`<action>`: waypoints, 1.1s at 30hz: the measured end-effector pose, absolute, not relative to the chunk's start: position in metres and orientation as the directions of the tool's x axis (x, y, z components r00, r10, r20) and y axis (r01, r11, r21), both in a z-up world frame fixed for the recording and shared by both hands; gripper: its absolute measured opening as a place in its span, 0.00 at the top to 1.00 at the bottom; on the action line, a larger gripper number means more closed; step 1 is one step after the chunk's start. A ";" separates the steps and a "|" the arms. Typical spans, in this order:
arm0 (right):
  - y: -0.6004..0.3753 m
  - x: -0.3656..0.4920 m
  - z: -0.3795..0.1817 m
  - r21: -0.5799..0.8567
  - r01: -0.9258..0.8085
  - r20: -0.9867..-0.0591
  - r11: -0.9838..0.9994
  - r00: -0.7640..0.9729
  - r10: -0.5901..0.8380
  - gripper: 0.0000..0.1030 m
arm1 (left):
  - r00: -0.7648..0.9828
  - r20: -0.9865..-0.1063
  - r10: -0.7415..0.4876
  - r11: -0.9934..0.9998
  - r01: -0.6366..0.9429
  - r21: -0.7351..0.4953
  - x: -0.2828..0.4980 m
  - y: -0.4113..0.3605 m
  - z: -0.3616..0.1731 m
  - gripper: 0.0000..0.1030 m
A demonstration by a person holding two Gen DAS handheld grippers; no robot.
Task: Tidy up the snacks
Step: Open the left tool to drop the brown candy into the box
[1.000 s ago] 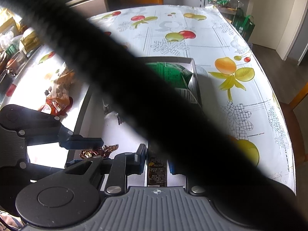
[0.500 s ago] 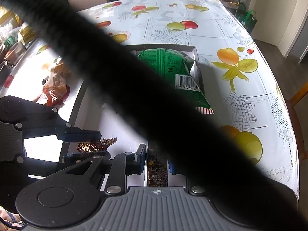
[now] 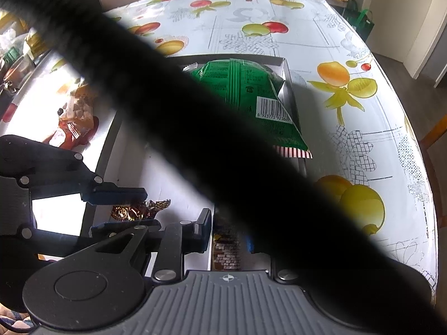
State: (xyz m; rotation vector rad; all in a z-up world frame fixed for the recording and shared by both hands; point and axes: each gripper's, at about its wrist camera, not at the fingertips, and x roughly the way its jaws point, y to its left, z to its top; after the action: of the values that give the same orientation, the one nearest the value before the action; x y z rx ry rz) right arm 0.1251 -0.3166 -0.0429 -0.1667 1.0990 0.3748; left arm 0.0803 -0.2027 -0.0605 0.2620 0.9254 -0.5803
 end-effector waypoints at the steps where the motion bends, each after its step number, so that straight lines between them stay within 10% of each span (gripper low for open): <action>1: -0.317 0.125 -0.042 0.054 -0.375 -0.892 0.926 0.399 0.214 0.74 | 0.465 -0.811 -0.356 0.819 0.574 -0.030 0.081 -0.202 -0.061 0.79; 7: -0.318 0.125 -0.035 0.055 -0.368 -0.882 0.928 0.418 0.218 0.65 | 0.478 -0.803 -0.355 0.818 0.574 -0.020 0.079 -0.203 -0.060 0.64; 33: -0.297 0.123 0.017 0.061 -0.420 -0.791 0.906 0.533 0.301 0.50 | 0.546 -0.765 -0.342 0.861 0.509 -0.021 0.070 -0.174 -0.036 0.64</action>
State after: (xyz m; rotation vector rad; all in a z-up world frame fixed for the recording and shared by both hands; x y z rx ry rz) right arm 0.1232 -0.2968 0.0172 -0.1426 0.9135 0.4312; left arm 0.0696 -0.1738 -0.0361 0.2128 0.8550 -0.5086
